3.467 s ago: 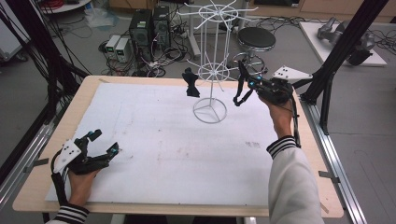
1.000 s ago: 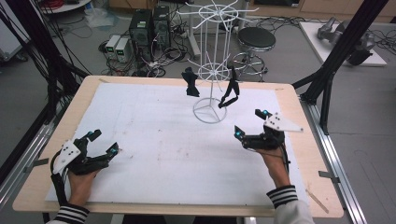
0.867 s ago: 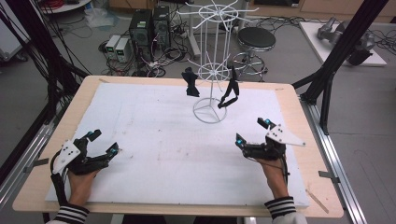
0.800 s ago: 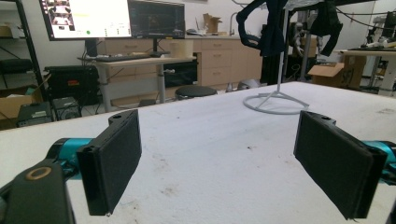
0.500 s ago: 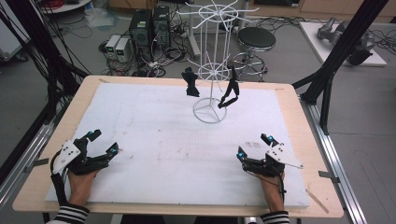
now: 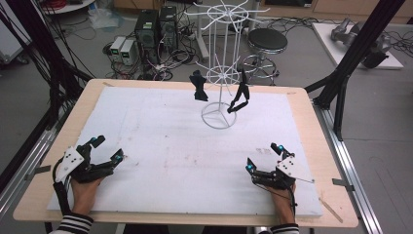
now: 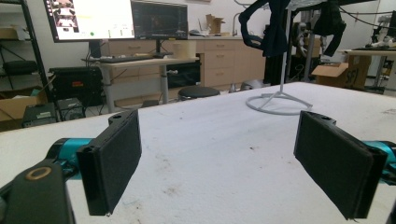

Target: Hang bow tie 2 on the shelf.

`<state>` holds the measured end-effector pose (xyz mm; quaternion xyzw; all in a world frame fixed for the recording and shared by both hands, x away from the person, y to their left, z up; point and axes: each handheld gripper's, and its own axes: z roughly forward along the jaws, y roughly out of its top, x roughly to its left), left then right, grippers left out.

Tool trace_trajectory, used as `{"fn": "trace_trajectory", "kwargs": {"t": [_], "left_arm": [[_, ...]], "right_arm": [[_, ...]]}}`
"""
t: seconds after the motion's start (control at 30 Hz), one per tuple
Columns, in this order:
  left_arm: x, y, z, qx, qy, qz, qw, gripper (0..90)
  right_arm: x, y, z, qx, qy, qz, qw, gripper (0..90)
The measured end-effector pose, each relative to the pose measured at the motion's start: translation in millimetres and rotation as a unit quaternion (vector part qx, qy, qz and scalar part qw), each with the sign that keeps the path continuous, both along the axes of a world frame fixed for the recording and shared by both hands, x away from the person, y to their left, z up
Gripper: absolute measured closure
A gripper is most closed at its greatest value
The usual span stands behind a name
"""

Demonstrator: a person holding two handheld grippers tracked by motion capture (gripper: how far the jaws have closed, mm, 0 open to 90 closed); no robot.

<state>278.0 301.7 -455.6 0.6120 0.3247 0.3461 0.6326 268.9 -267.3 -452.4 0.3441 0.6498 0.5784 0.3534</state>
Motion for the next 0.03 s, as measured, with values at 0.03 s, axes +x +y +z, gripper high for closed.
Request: {"fn": "trace_trajectory", "kwargs": {"t": [0.03], "left_arm": [[-0.1, 0.0, 0.0, 0.000, 0.000, 0.000, 1.0000, 15.4]], "right_arm": [[-0.4, -0.1, -0.1, 0.002, 0.001, 0.000, 1.0000, 1.1]]}}
